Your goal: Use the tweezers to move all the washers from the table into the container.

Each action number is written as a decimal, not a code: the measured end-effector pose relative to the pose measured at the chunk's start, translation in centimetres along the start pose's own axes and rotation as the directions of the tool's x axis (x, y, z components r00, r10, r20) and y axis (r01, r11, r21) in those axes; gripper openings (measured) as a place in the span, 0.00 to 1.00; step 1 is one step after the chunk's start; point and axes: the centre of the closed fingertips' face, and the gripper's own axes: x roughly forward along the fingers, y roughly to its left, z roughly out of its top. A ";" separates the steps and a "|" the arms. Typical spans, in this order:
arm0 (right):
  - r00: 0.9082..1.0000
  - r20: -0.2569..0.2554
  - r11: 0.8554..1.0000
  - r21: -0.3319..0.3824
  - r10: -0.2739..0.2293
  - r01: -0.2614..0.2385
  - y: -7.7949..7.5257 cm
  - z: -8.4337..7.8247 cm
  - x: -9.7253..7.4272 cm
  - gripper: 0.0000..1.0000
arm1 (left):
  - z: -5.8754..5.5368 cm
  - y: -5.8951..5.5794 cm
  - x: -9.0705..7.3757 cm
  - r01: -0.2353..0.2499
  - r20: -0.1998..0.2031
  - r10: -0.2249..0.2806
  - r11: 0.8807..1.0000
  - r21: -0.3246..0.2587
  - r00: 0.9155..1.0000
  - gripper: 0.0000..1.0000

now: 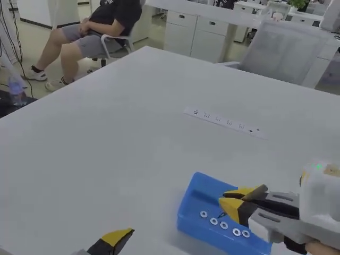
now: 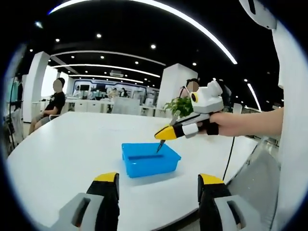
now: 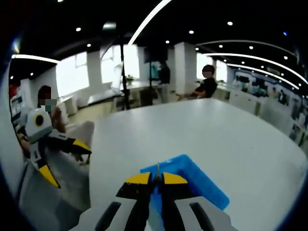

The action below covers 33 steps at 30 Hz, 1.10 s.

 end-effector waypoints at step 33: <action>0.935 -0.325 0.960 -0.188 0.138 -0.207 8.3 -9.3 -2.8 0.04 | 0.3 -7.8 5.3 0.528 -0.377 -0.441 0.833 0.167 0.815 0.10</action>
